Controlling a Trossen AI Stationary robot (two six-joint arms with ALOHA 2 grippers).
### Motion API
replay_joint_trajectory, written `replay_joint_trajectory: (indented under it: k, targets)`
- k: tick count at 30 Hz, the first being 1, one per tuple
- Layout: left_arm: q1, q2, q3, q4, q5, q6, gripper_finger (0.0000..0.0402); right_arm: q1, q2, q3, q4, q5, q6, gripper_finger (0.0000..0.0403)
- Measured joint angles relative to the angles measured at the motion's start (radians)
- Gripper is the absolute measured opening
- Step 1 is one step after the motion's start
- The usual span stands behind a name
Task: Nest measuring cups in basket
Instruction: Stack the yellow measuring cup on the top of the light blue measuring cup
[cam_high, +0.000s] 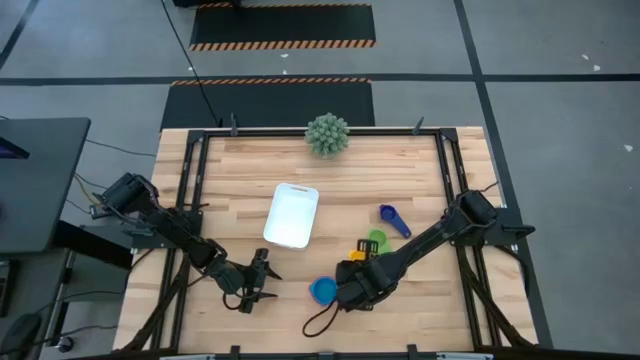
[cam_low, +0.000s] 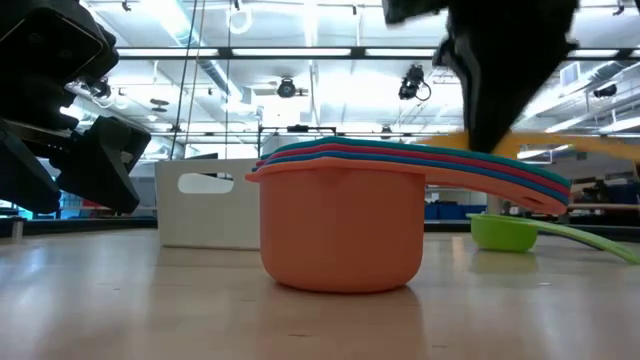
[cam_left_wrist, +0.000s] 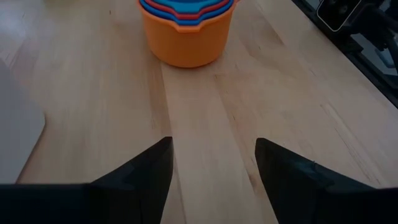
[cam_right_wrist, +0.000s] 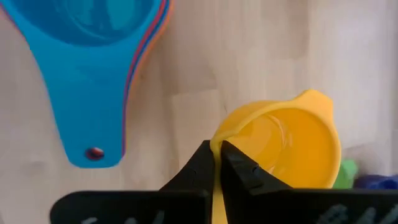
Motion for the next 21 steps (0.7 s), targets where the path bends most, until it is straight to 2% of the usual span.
replay_joint_trajectory:
  k: [2,9,21]
  targets:
    - [0.000,0.000,0.000,0.000,0.000,0.000,0.0233,0.000,0.000,0.048,-0.057,0.024,0.001,0.0015]
    - [0.000,0.000,0.000,-0.001,0.000,0.000,0.0233,0.003,0.000,0.157,-0.087,0.049,-0.027,0.0015]
    - [0.000,0.000,0.000,-0.003,0.000,0.000,0.0233,0.023,-0.001,0.208,-0.057,0.049,-0.094,0.0015]
